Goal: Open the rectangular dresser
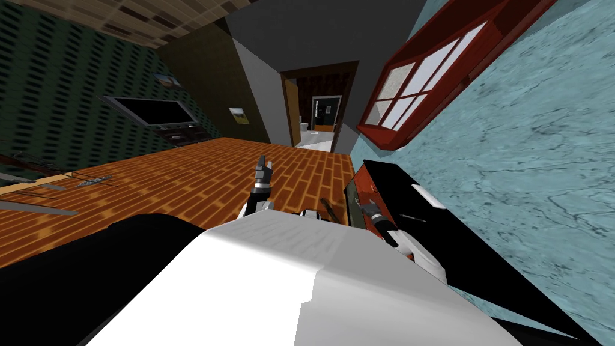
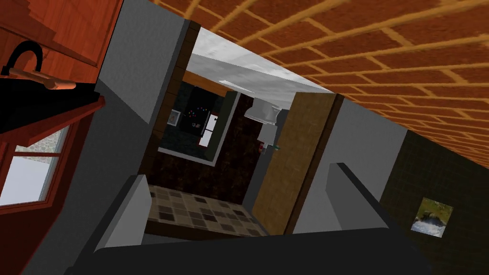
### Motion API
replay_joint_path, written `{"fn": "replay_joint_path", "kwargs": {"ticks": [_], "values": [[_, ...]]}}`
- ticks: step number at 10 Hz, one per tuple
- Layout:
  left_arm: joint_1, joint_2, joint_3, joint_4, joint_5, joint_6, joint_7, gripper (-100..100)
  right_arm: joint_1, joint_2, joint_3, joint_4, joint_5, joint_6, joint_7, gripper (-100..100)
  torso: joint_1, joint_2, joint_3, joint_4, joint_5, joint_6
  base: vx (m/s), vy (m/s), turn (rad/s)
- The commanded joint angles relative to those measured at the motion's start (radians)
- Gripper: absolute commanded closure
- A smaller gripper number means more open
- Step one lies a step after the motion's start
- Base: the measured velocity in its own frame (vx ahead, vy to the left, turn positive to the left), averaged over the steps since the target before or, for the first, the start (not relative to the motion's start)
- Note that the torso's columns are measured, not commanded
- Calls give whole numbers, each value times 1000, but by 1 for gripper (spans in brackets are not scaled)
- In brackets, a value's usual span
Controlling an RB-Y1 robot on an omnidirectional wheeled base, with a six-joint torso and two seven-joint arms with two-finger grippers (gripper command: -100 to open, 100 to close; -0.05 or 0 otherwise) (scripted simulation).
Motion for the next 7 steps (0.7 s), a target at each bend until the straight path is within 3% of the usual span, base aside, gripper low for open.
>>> {"fn": "replay_joint_path", "kwargs": {"ticks": [1, 2, 3, 4, 7], "values": [[0, 0, 0, 0, 0, 0, 0, 0, -10, -43, 12, 69, 44, 33, 40, -100, 2, -2, -1, -1, 0, 0, 120, 88, 14], [0, 0, 0, 0, 0, 0, 0, 0, -19, -72, 19, 115, 72, 51, 64, -100, 0, -1, -1, 0, 0, 0, 105, 91, 29], [0, 0, 0, 0, 0, 0, 0, 0, -19, -72, 19, 115, 72, 51, 64, -100, 0, 1, 0, 0, 0, 0, 76, 59, 11], [0, 0, 0, 0, 0, 0, 0, 0, -27, -101, 26, 149, 99, 69, 87, -100, -2, 2, 2, 1, -1, 0, 77, 49, 30], [0, 0, 0, 0, 0, 0, 0, 0, -35, -129, 33, 203, 125, 86, 110, -100, 0, 0, 0, 0, 0, 0, 69, 50, 20]]}}
